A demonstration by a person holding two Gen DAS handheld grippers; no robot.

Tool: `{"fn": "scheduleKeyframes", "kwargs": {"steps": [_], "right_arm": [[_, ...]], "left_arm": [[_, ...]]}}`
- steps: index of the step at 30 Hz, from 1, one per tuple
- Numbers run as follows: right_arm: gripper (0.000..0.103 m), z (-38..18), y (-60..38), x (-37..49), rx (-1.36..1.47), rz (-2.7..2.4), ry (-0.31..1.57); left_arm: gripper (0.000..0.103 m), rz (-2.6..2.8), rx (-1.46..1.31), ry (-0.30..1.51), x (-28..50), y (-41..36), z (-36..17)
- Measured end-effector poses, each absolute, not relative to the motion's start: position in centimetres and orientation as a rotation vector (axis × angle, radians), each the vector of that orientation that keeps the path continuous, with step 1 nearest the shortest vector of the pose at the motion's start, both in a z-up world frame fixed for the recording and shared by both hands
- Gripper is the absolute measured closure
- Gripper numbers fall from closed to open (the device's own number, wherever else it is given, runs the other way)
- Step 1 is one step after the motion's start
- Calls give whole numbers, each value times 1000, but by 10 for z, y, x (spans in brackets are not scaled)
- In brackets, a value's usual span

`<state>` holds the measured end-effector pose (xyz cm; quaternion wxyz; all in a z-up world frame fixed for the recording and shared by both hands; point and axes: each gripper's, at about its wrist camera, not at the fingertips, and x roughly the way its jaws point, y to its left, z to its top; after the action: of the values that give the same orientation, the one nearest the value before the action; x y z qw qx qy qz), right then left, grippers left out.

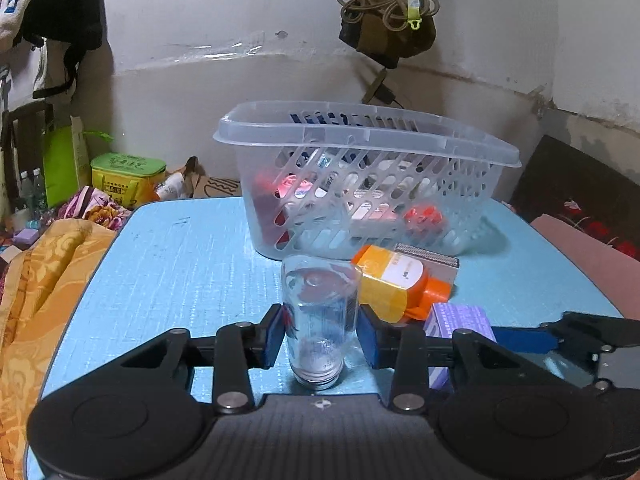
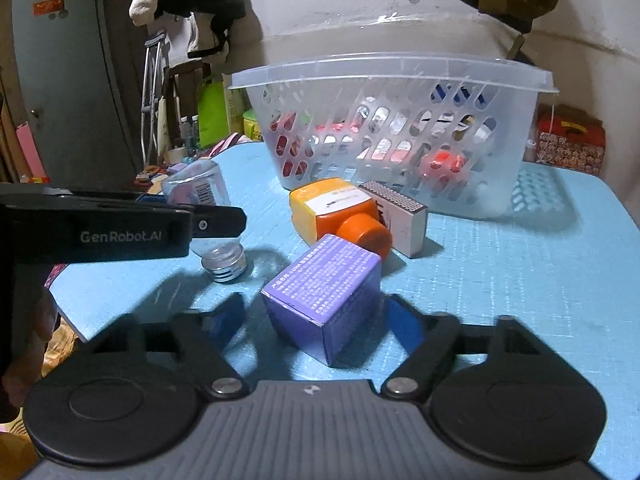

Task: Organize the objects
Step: 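Grasp the purple box with the right tool while the left grasps the clear bottle, then lift the purple box and clear bottle into the basket and release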

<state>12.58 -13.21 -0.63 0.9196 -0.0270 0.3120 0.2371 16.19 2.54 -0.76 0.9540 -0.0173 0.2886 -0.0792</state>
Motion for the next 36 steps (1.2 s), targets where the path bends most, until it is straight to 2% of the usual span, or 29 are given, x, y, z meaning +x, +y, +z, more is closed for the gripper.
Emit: {"fn": "scheduleKeyframes", "kwargs": {"steps": [9, 36], "right_arm": [[50, -2, -143, 125, -59, 494, 642], [53, 49, -222, 107, 95, 416, 434]], "left_arm": [[59, -164, 37, 611, 165, 9, -26], [60, -160, 38, 438, 132, -1, 17]]}}
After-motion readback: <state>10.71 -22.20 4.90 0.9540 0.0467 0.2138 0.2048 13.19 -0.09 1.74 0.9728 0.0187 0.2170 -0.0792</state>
